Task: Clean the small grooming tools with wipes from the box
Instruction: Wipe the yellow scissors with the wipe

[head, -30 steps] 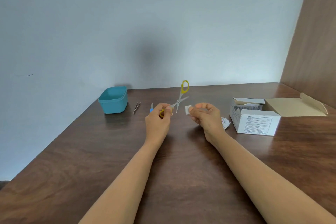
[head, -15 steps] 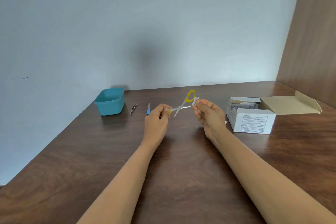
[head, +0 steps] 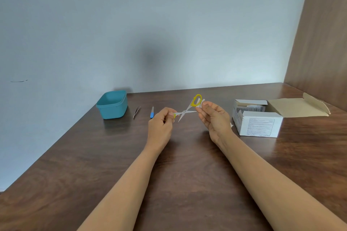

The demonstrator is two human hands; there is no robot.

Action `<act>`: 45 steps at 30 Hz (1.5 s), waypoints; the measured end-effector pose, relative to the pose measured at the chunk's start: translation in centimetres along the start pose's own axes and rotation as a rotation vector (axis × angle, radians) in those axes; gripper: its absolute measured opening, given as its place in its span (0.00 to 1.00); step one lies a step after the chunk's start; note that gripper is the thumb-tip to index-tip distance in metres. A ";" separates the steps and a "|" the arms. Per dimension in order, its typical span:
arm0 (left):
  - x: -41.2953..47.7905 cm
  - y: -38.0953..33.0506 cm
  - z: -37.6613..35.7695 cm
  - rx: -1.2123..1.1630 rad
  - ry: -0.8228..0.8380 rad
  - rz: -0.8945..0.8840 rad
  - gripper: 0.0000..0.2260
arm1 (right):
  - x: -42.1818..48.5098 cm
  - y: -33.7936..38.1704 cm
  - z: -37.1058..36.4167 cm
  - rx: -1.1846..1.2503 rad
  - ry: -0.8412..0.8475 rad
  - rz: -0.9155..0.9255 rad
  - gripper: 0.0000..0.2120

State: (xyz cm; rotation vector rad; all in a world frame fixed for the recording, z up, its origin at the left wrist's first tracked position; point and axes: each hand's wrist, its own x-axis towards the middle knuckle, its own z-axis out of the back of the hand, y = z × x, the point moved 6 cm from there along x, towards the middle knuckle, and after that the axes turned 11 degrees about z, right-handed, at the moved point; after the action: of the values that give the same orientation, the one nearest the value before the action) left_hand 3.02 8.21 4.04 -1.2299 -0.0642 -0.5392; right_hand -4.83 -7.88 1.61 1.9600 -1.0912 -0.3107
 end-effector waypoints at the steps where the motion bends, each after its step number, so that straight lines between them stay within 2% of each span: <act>1: 0.0 0.0 0.0 -0.001 0.001 -0.002 0.09 | 0.0 0.0 0.0 -0.001 0.011 -0.002 0.06; 6: 0.1 0.2 -0.4 0.030 0.037 -0.025 0.09 | 0.0 0.1 -0.1 -0.012 0.027 -0.004 0.06; 9: 0.4 0.7 -0.4 -0.040 0.026 -0.003 0.06 | 0.2 0.2 -0.1 -0.003 -0.003 0.003 0.11; 11: 0.7 1.6 0.0 -0.269 -0.006 0.118 0.01 | 0.3 0.2 -0.2 0.001 0.003 0.013 0.16; 14: 1.1 3.1 0.2 -0.669 -0.002 0.361 0.05 | 0.3 0.1 -0.6 -0.008 0.058 0.017 0.18; 17: 1.1 3.1 0.2 -0.843 0.035 0.428 0.00 | 0.0 0.1 -1.2 -0.017 0.118 0.021 0.19; 22: 1.0 2.6 -0.1 -0.687 0.084 0.347 0.05 | -0.4 -0.1 -1.7 -0.051 0.158 0.048 0.19; 29: 0.7 2.1 -0.6 -0.576 0.135 0.308 0.04 | -1.3 -1.0 -2.3 -0.226 0.246 0.024 0.16; 36: 1.1 2.6 0.0 -0.569 0.072 0.312 0.04 | -1.8 -1.3 -3.2 -0.404 0.404 -0.009 0.16; 45: 1.3 2.8 0.4 -0.596 -0.019 0.311 0.05 | -1.7 -1.4 -3.4 -0.437 0.497 -0.080 0.14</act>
State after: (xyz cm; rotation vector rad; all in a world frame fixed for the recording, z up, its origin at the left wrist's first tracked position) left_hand 5.43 8.76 2.16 -1.7854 0.2882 -0.2764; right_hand -3.07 -4.24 2.27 1.5702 -0.5665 -0.0822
